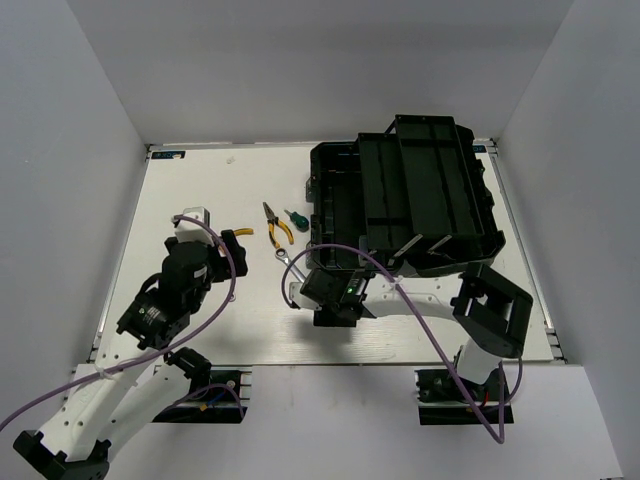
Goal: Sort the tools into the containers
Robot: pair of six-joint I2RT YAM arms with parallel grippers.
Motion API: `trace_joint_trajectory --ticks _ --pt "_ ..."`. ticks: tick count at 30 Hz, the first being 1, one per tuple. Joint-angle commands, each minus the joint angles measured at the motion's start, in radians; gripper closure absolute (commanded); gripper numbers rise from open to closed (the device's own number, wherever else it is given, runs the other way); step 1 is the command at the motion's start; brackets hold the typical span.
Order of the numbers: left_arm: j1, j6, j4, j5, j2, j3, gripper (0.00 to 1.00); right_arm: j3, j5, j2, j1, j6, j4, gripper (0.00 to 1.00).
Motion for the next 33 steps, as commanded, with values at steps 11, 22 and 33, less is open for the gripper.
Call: trace_joint_trajectory --ticks 11,22,33 --pt "0.005 -0.003 0.010 -0.002 -0.027 -0.012 0.00 0.038 -0.214 0.003 -0.013 0.023 -0.133 0.32" --pt "0.005 -0.003 0.010 0.007 -0.027 -0.012 0.00 0.047 -0.199 0.011 -0.013 0.050 -0.150 0.37" --pt "0.005 -0.003 0.010 0.007 -0.036 -0.012 0.00 0.188 -0.282 0.028 -0.031 0.145 -0.268 0.19"
